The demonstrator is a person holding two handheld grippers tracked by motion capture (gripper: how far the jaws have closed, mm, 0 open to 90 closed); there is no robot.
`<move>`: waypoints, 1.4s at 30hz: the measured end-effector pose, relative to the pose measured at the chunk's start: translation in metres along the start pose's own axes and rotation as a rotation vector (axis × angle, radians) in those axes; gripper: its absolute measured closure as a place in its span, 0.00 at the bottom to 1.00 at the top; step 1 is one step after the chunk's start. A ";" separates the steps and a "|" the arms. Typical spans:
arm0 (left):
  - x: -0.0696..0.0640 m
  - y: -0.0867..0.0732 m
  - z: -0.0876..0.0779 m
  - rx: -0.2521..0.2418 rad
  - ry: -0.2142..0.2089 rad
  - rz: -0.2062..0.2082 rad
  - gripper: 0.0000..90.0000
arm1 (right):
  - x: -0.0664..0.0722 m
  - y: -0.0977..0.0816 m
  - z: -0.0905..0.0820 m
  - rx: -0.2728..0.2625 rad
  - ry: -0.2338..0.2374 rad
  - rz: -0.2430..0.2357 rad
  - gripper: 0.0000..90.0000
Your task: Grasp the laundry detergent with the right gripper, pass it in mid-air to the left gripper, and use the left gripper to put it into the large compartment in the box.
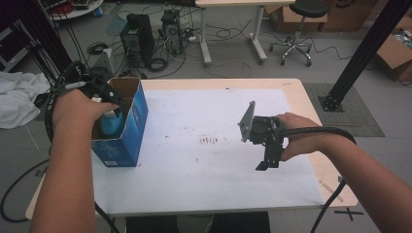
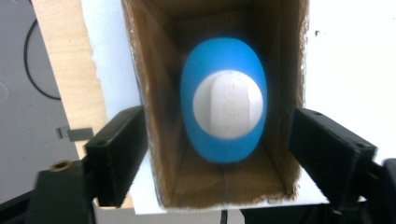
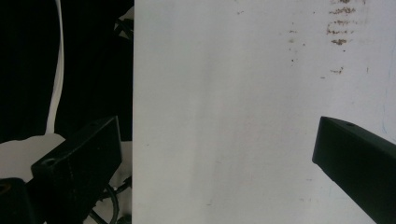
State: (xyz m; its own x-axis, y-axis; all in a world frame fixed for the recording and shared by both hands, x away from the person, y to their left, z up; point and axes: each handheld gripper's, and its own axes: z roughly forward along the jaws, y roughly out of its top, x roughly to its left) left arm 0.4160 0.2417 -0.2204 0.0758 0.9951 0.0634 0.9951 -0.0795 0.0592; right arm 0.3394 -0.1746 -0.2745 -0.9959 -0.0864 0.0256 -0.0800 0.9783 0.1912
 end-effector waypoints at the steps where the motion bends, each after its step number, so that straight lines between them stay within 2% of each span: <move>1: -0.001 0.000 -0.002 0.000 0.001 0.006 0.20 | 0.000 0.000 0.000 0.000 0.000 -0.002 0.02; 9: -0.008 -0.001 -0.016 0.000 0.012 0.058 0.17 | 0.000 -0.001 -0.001 0.001 0.001 0.002 0.02; 11: -0.011 -0.002 -0.021 -0.023 0.031 0.076 0.17 | 0.000 -0.001 -0.001 0.001 0.001 0.002 0.02; 21: -0.025 -0.005 -0.036 -0.018 0.012 0.132 0.06 | 0.002 -0.002 -0.002 -0.001 0.000 0.006 0.02; 23: -0.029 -0.005 -0.038 -0.025 0.024 0.152 0.02 | 0.002 -0.002 -0.002 -0.001 0.000 0.003 0.02; 32: -0.042 -0.009 -0.049 -0.060 0.013 0.208 0.02 | 0.003 0.001 -0.002 0.006 0.003 0.003 0.02; 36: -0.047 -0.009 -0.054 -0.066 0.010 0.252 0.00 | 0.003 0.000 -0.004 0.007 0.002 0.007 0.02; 39: -0.054 -0.011 -0.058 -0.073 -0.002 0.304 0.00 | 0.003 0.000 -0.005 0.008 0.001 0.006 0.02; 41: -0.061 -0.011 -0.059 -0.071 -0.007 0.367 0.00 | 0.003 -0.001 -0.005 0.014 0.000 0.006 0.02; 42: -0.066 -0.012 -0.060 -0.081 -0.012 0.417 0.00 | 0.003 -0.001 -0.005 0.017 -0.002 0.007 0.02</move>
State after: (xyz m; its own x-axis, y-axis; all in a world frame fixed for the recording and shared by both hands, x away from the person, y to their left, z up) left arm 0.3947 0.1735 -0.1656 0.4718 0.8775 0.0864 0.8710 -0.4791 0.1090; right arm 0.3370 -0.1768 -0.2693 -0.9965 -0.0794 0.0248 -0.0739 0.9819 0.1744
